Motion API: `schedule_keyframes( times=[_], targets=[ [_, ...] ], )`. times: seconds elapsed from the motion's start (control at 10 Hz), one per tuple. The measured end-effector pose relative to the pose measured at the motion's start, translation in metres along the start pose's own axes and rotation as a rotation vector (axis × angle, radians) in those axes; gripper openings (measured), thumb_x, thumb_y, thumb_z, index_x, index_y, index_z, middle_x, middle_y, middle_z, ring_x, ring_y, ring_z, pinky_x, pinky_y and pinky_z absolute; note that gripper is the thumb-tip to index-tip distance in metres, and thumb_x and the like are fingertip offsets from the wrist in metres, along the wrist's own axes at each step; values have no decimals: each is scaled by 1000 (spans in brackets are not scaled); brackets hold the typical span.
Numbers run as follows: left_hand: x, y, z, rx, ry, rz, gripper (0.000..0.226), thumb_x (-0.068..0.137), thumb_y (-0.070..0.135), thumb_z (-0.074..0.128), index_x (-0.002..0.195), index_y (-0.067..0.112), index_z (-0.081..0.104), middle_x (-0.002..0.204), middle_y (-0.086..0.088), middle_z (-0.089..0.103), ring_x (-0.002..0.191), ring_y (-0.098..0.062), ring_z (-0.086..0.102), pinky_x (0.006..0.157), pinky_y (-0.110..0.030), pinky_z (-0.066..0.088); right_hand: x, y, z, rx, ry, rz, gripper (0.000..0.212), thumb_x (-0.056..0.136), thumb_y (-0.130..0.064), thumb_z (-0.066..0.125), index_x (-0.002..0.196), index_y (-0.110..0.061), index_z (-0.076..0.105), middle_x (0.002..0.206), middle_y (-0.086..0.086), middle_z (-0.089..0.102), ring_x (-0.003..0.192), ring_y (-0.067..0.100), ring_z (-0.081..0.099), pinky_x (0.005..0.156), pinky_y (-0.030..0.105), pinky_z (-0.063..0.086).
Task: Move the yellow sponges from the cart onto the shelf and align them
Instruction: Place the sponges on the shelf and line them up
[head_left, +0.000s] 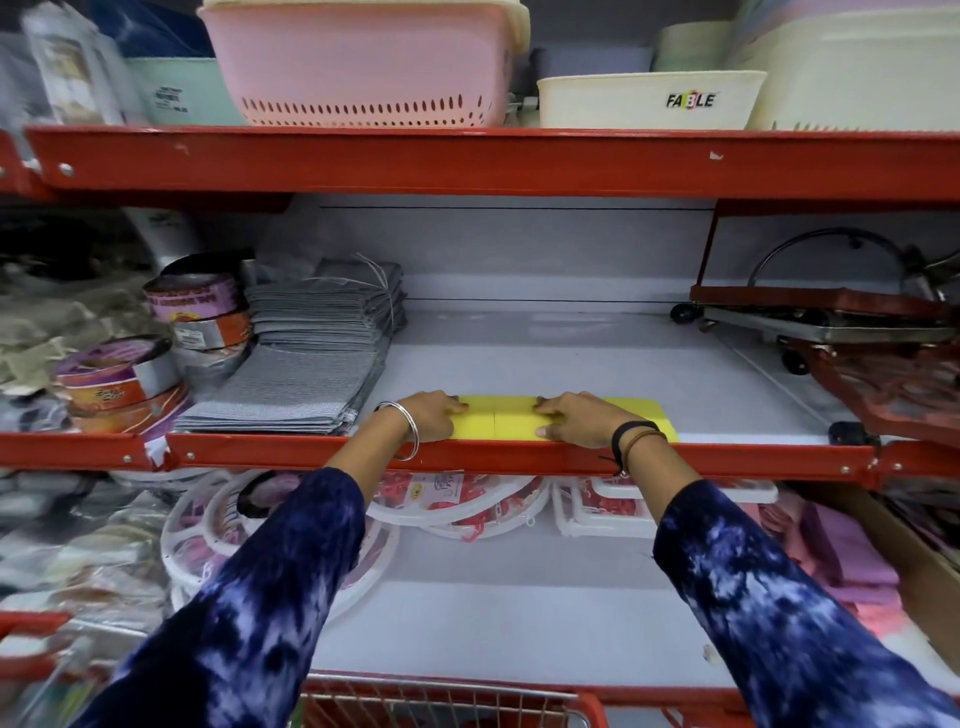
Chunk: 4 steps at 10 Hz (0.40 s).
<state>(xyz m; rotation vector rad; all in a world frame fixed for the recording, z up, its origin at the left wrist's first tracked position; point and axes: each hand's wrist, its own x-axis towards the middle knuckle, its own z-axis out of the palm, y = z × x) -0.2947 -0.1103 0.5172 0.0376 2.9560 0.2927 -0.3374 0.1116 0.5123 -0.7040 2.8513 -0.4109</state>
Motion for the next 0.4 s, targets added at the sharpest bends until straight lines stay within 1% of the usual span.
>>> schedule_keyframes(
  times=[0.1, 0.2, 0.3, 0.4],
  targets=[
    [-3, 2, 2, 7, 12, -2, 56, 93, 7, 43, 147, 20, 35, 158, -7, 27, 143, -27, 31, 117, -29, 27, 1, 1, 3, -32, -4, 6, 54, 92, -39, 53, 143, -25, 40, 156, -5, 31, 143, 28, 29, 117, 52, 22],
    [-10, 7, 0, 19, 25, 0, 55, 94, 6, 41, 147, 19, 36, 158, -6, 26, 144, -25, 29, 118, -28, 24, -1, 1, 6, -52, 9, -11, 53, 94, -37, 50, 144, -23, 38, 157, -4, 28, 144, 28, 27, 121, 45, 16],
    [-17, 10, -2, -5, 40, 11, 53, 93, 3, 40, 143, 18, 43, 157, -4, 30, 143, -25, 31, 118, -28, 25, -4, -1, 5, -26, 15, -29, 51, 97, -32, 47, 144, -18, 38, 158, -1, 27, 144, 27, 27, 119, 39, 12],
    [-28, 15, -2, -48, 110, 32, 49, 90, 2, 43, 135, 20, 54, 152, -4, 41, 143, -25, 32, 119, -34, 26, -14, -2, 5, 18, 117, -58, 46, 100, -29, 41, 144, -17, 38, 157, 1, 28, 144, 27, 27, 120, 42, 9]
  ],
)
